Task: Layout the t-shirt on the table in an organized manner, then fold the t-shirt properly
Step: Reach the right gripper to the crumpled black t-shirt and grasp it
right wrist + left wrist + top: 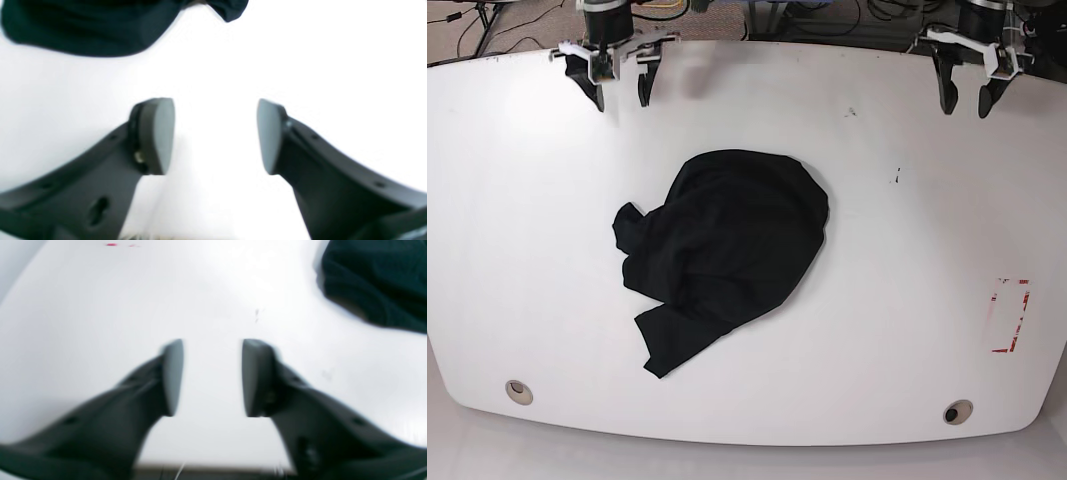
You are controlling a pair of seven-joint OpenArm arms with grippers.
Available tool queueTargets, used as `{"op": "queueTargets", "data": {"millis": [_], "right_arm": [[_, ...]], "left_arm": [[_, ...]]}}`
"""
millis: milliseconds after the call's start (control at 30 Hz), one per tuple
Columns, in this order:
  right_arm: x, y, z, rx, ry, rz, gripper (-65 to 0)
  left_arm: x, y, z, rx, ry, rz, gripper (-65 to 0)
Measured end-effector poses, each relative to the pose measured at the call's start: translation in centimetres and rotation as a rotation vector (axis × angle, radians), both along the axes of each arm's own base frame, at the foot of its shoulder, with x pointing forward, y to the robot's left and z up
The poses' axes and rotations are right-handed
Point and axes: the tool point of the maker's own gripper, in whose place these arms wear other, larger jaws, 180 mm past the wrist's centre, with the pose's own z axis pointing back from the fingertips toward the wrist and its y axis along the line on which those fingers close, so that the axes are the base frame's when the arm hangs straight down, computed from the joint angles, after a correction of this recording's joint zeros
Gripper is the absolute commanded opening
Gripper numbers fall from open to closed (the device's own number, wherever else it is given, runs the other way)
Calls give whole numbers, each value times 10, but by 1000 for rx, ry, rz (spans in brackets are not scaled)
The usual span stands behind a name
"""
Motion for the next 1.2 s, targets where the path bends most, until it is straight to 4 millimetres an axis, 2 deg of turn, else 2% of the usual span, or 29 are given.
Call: {"op": "queueTargets", "data": {"millis": [100,267,433,500,533,667,867,1000,1200], "right_arm": [[18,-1,3,-15,-16,22,-257],[46,11,2,-17,-1,106,-262],[70,30,8,2,-15,192,-262],[76,49,9,21,-10,265,-263],[78,54,10,26,-11,289,-263],[82,97,13,62,-3,458,-263],[83,146,19,79,-7,651,-263],[85,162,17,53,6,745,-263],[93,171,2,-18,50,849,-263]], "left_arm": [[12,2,6,3,-38,4,-263],[32,3,15,6,-94,9,-263],[51,3,23,14,-142,4,-263],[57,3,20,48,-124,-7,-263],[58,3,20,54,-118,-9,-263],[64,0,9,73,-63,-10,-263],[72,-1,12,69,-80,-1,-263],[70,1,12,74,-77,0,-263],[70,1,12,77,-77,-1,-263]]}}
